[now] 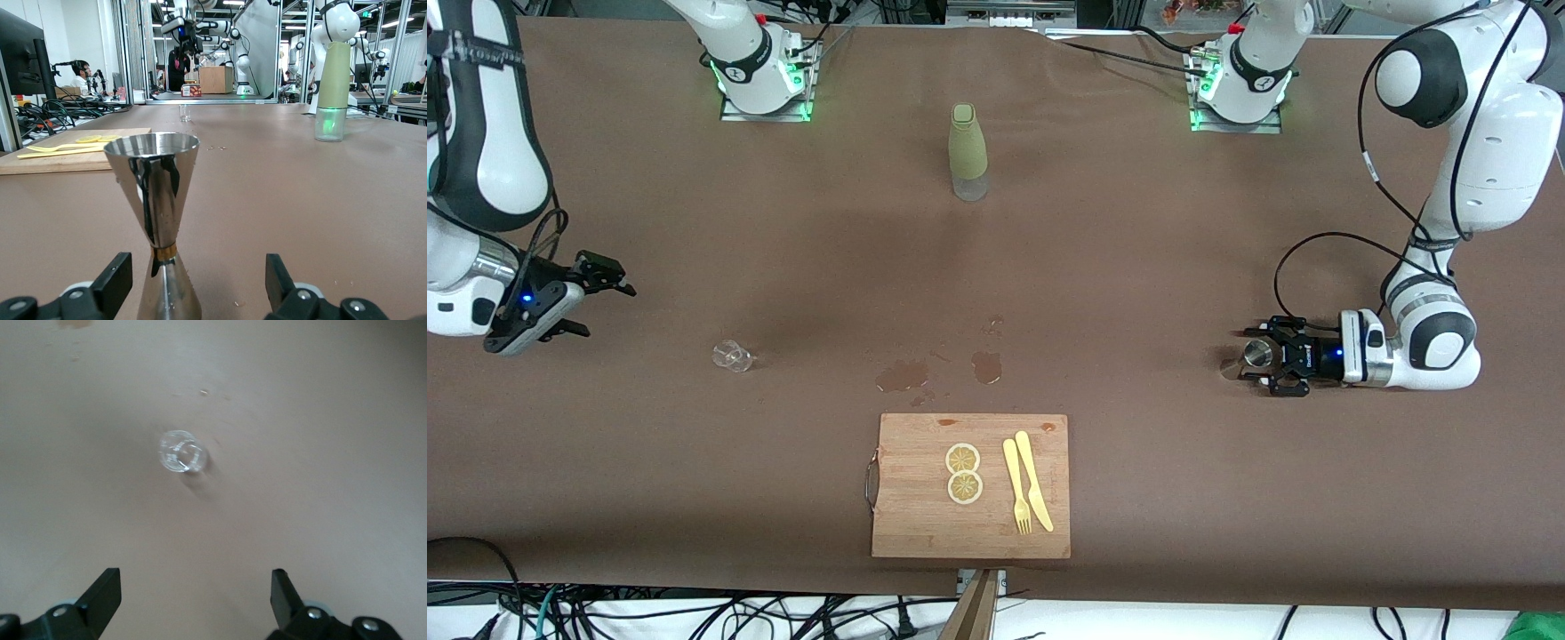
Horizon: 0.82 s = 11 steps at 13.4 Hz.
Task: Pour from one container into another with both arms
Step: 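Grasp the glass beaker with the right gripper while the left gripper holds the jigger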
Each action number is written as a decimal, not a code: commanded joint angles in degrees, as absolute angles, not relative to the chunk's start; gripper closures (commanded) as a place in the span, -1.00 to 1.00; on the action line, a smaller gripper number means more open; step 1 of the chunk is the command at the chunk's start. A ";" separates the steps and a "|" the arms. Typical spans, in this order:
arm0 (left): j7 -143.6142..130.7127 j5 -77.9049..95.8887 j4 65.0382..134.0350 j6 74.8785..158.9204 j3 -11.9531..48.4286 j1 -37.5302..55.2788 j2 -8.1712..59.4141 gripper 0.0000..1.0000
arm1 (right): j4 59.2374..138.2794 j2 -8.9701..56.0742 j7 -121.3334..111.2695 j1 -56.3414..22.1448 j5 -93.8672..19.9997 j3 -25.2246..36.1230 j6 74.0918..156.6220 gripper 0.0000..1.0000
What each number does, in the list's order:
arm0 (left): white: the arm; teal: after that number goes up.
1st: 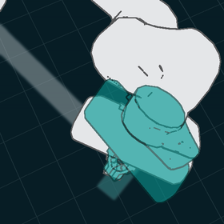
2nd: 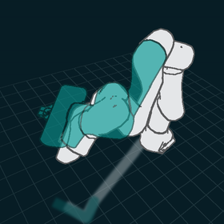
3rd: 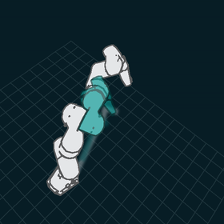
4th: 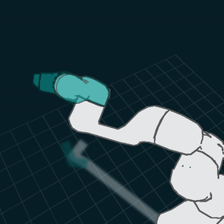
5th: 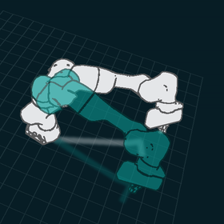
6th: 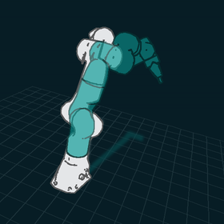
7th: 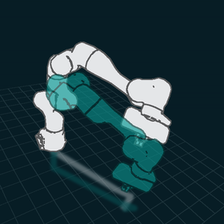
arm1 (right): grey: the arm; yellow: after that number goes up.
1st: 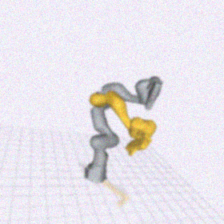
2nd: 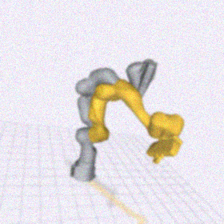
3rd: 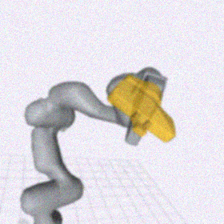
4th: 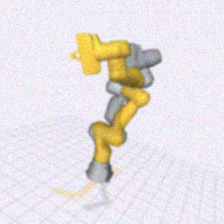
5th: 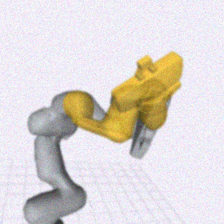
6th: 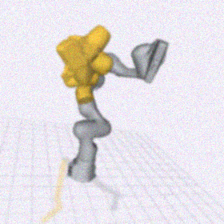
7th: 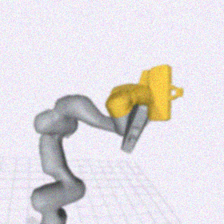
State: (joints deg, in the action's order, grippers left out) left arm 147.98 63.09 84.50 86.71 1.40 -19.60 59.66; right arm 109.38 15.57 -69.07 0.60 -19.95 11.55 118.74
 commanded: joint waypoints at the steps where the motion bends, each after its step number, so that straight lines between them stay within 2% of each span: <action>1: 151.26 64.77 83.85 86.66 1.05 -19.16 60.21 -0.72 | 109.60 19.23 -84.93 2.37 -29.15 11.34 119.35 -1.00; 6: 151.26 65.92 83.76 86.66 1.05 -18.72 60.29 -0.66 | 109.25 28.98 -116.57 4.56 -50.76 11.60 118.83 -1.00; 11: 151.70 66.09 83.67 86.57 1.14 -18.55 60.29 -0.32 | 105.31 37.43 -134.37 5.18 -64.06 14.93 111.12 -1.00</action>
